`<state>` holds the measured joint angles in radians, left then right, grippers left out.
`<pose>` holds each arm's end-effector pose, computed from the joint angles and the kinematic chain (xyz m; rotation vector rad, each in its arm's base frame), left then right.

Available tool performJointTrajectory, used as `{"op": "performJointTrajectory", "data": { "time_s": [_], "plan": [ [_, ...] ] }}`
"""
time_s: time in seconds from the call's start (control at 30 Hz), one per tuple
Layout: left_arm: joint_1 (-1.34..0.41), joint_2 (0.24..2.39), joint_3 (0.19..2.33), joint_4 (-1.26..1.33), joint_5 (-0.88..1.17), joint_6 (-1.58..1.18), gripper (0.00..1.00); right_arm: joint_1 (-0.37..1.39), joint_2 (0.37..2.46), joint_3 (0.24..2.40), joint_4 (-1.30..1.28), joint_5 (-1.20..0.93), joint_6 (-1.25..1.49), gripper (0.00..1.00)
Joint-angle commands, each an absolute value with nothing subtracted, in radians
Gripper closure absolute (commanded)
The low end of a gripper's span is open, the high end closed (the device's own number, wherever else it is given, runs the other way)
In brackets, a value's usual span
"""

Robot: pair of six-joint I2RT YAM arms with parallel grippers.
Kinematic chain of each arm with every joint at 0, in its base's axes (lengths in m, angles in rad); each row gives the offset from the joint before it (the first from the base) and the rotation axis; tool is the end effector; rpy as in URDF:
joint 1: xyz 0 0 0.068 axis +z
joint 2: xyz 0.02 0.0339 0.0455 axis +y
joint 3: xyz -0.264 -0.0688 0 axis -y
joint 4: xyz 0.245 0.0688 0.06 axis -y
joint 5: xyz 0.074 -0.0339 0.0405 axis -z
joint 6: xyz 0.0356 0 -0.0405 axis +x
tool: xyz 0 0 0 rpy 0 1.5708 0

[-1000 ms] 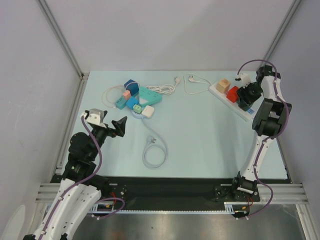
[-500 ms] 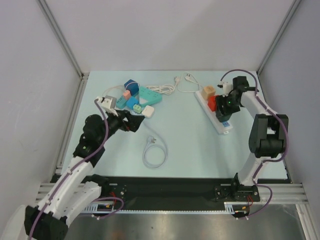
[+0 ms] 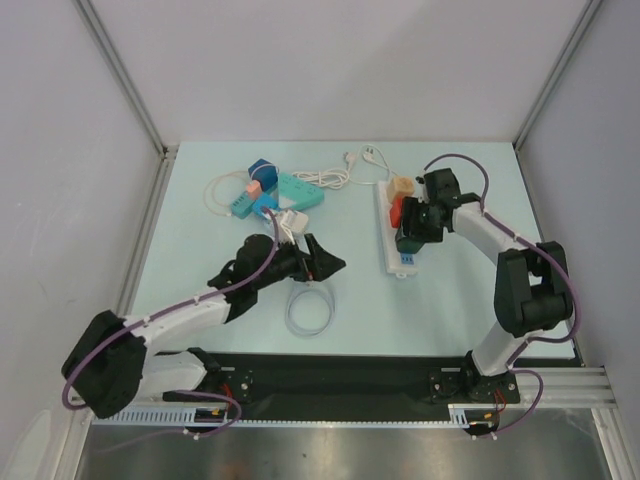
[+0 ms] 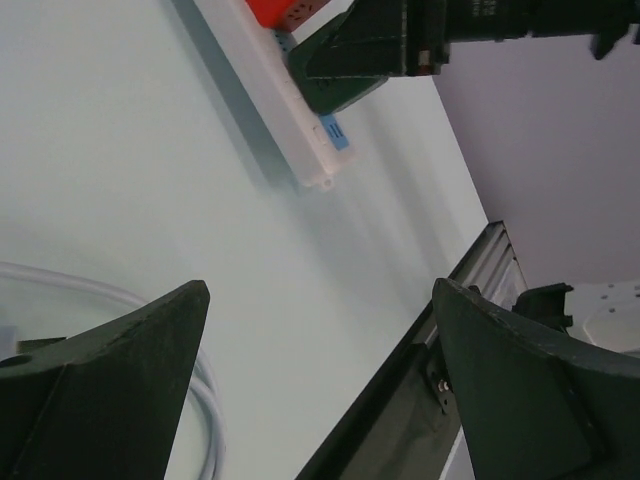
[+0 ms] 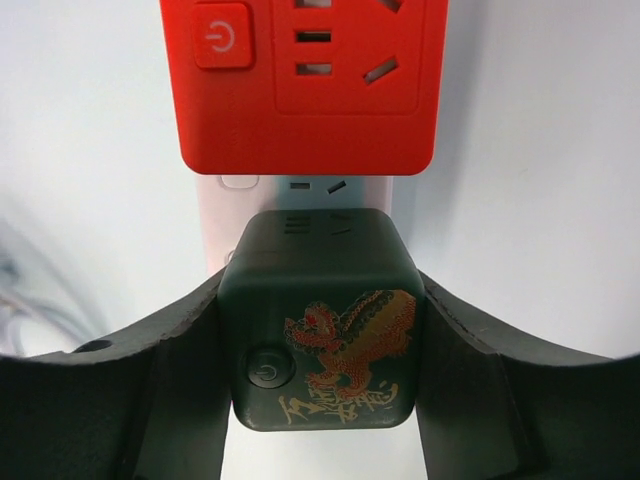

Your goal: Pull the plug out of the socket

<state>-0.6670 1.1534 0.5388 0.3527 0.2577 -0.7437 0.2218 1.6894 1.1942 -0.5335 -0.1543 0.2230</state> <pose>0.1927 -0.1633 0.2345 0.1218 2.0026 -1.1900 0.3418 0.0827 0.2185 -0.0548 2.6237 0.3586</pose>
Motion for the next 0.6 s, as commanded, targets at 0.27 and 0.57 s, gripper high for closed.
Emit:
{"op": "performJointTrajectory", "data": {
  "time_s": [0.27, 0.57],
  "plan": [
    [-0.781, 1.590, 0.734, 0.591, 0.205, -0.847, 0.01, 0.259, 1.526, 1.111, -0.359, -0.278, 0.416, 1.00],
    [-0.839, 1.787, 0.943, 0.474, 0.215, -0.827, 0.02, 0.238, 1.474, 1.034, -0.290, -0.368, 0.483, 1.00]
  ]
}}
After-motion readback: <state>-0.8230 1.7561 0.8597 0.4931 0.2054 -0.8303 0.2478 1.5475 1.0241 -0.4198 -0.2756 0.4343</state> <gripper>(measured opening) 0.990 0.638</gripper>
